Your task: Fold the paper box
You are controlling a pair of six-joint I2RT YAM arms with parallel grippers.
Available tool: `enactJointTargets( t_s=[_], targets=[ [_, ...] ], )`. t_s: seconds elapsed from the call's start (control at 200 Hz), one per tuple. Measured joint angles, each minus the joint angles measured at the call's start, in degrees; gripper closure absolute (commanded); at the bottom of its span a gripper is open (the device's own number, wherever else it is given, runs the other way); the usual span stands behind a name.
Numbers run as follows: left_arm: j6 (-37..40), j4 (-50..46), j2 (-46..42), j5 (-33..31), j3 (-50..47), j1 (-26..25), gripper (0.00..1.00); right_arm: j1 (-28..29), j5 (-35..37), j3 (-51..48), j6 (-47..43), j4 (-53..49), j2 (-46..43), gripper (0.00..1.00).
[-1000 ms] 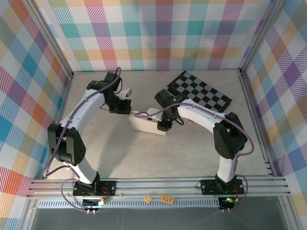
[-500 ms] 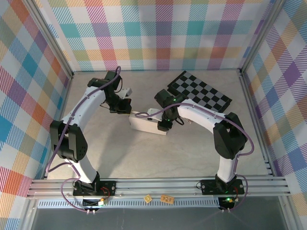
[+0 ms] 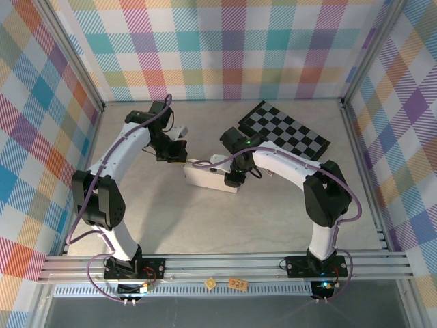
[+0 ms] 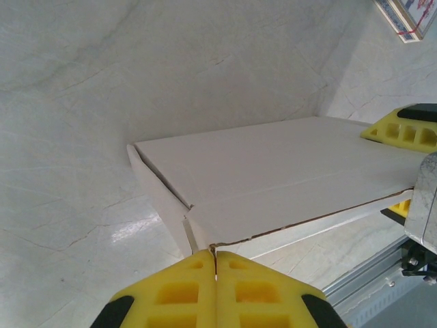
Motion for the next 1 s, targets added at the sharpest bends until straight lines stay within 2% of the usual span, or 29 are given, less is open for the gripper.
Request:
enactJointTargets(
  t_s=[0.72, 1.0],
  targets=[
    [3.7, 5.3, -3.9, -0.3, -7.3, 0.0, 1.0, 0.3, 1.6, 0.2, 0.0, -0.7, 0.0, 0.73],
    [3.9, 8.3, -5.7, -0.3, -10.6, 0.0, 1.0, 0.4, 1.9, 0.2, 0.0, -0.6, 0.0, 0.7]
  ],
)
